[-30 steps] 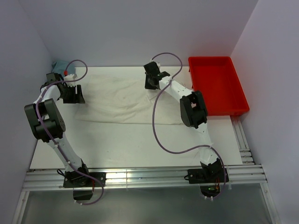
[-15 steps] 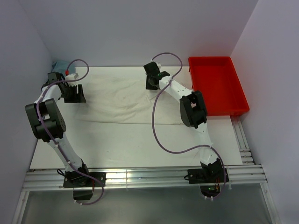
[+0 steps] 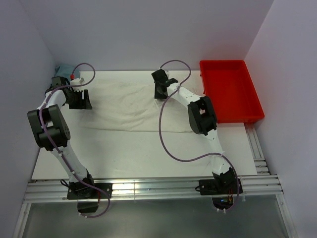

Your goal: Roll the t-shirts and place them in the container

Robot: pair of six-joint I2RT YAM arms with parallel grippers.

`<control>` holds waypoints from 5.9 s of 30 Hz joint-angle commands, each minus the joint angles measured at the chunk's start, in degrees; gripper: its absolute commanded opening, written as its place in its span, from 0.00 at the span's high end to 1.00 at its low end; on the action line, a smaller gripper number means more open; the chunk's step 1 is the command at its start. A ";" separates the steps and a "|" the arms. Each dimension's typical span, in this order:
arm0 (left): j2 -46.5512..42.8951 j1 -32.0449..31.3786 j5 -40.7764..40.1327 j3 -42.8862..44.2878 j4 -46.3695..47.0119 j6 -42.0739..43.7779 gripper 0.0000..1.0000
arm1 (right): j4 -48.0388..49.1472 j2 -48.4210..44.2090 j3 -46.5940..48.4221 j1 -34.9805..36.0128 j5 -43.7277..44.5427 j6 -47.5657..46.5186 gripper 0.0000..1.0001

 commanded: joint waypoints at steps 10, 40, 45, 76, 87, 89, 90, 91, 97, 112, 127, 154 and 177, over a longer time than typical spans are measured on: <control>-0.98 -0.34 0.16 1.44 0.63 -0.81 0.32 | 2.63 -1.62 0.42 0.23 -0.86 -0.84 0.92; -6.95 0.01 -1.25 -2.78 3.53 -1.95 0.27 | 22.15 -23.12 -22.24 0.67 0.63 -0.14 0.32; -11.07 1.94 -1.42 -2.86 -0.94 -0.56 0.25 | 15.66 -33.24 -29.27 0.06 6.43 6.88 0.32; -4.76 14.34 14.94 -11.56 -14.52 13.70 0.17 | 35.76 -71.85 -97.05 -12.60 -3.58 28.78 0.18; -2.39 13.55 8.16 -12.19 -1.57 1.22 0.20 | 39.02 -67.01 -95.99 -13.74 -5.25 28.51 0.20; -1.34 13.20 7.98 -11.83 -1.05 -0.36 0.20 | 39.28 -67.19 -96.17 -13.74 -5.60 28.51 0.20; -1.07 13.20 7.81 -11.40 -0.70 -0.63 0.21 | 39.54 -67.36 -96.26 -13.74 -5.69 28.51 0.20; -0.81 13.20 7.72 -11.22 -0.52 -0.98 0.21 | 39.81 -67.54 -96.69 -13.74 -5.61 28.60 0.20; 1.30 13.11 6.75 -9.46 -1.21 -2.39 0.23 | 40.78 -67.19 -97.22 -13.83 -6.04 27.99 0.20; 2.45 9.16 3.76 -10.60 -1.75 -2.13 0.32 | 40.16 -63.32 -93.88 -13.83 -6.49 26.93 0.25; 0.08 8.98 2.71 -9.99 -4.20 -0.99 0.94 | 36.83 -61.56 -90.90 -13.75 -6.22 26.41 0.73; -10.47 18.73 -3.18 -19.47 -15.10 19.04 1.00 | 4.04 -90.65 -96.17 2.84 0.19 38.61 0.97; -12.05 24.01 -1.17 -16.94 -19.84 22.74 0.39 | -11.60 -100.13 -94.59 17.63 8.89 52.42 0.32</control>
